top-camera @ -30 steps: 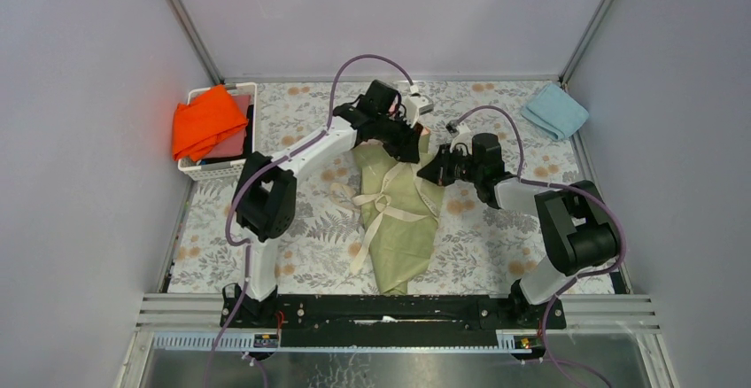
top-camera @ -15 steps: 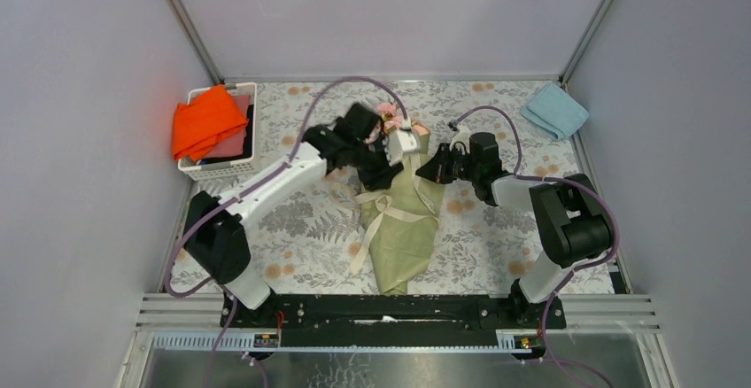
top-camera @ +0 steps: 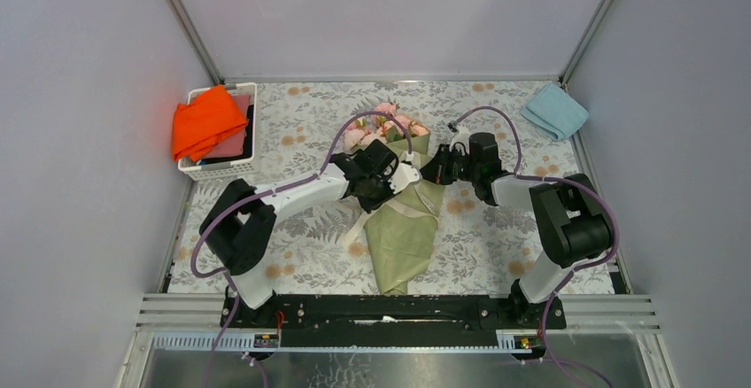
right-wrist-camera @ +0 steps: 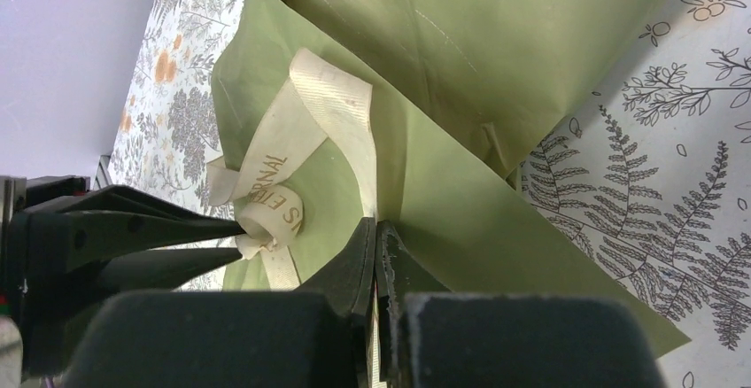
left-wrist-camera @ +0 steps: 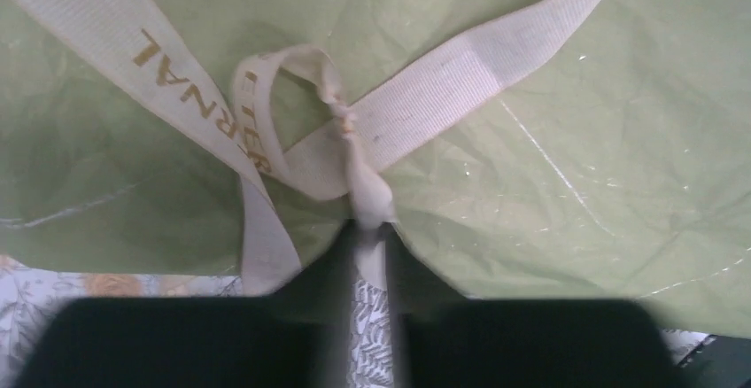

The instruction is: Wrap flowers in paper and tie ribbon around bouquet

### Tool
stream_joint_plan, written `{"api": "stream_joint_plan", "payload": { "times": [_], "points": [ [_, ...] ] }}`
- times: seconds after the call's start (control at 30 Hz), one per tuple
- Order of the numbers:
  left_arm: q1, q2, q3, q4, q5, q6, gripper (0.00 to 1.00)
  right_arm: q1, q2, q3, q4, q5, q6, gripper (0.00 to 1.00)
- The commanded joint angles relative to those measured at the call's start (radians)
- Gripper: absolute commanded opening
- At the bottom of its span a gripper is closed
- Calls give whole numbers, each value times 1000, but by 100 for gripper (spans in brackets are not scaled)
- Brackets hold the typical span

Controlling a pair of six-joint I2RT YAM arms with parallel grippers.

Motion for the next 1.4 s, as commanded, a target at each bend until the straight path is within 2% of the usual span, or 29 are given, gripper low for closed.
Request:
{"api": "stream_joint_plan", "payload": {
  "times": [0.0,0.03,0.23,0.37,0.53,0.67,0.77,0.87,0.97,1.07,1.2,1.33,1.37],
  "points": [
    [-5,-7,0,56,-28,-3,10,17,-13,22,-3,-32,-12,0],
    [-6,-13,16,38,-4,-1,0,24,-9,24,-6,-36,-12,0],
    [-6,-94,170,-75,69,27,0,94,44,90,-70,-45,-59,0],
    [11,-143,289,-82,-11,45,0,108,54,102,-98,-107,-85,0],
    [120,-107,403,-41,24,19,0,110,52,126,-260,-199,-190,0],
    [184,-38,419,45,5,-9,0,119,-3,83,-326,-320,-254,0],
    [211,28,422,80,-23,-14,0,119,-73,45,-385,-321,-285,0],
    [229,66,419,75,-21,-16,0,117,-119,41,-423,-236,-271,0],
    [254,27,375,63,58,-14,0,84,-141,62,-476,-32,-235,0],
    [268,-66,293,7,132,106,0,57,-161,92,-477,107,-204,0],
    [291,-157,124,-25,85,280,0,56,-165,170,-516,221,-217,0],
    [326,-135,40,-43,-4,378,0,56,-159,224,-544,261,-234,0],
    [329,-115,44,-45,-37,389,26,56,-160,232,-548,263,-239,0]
  ]
}}
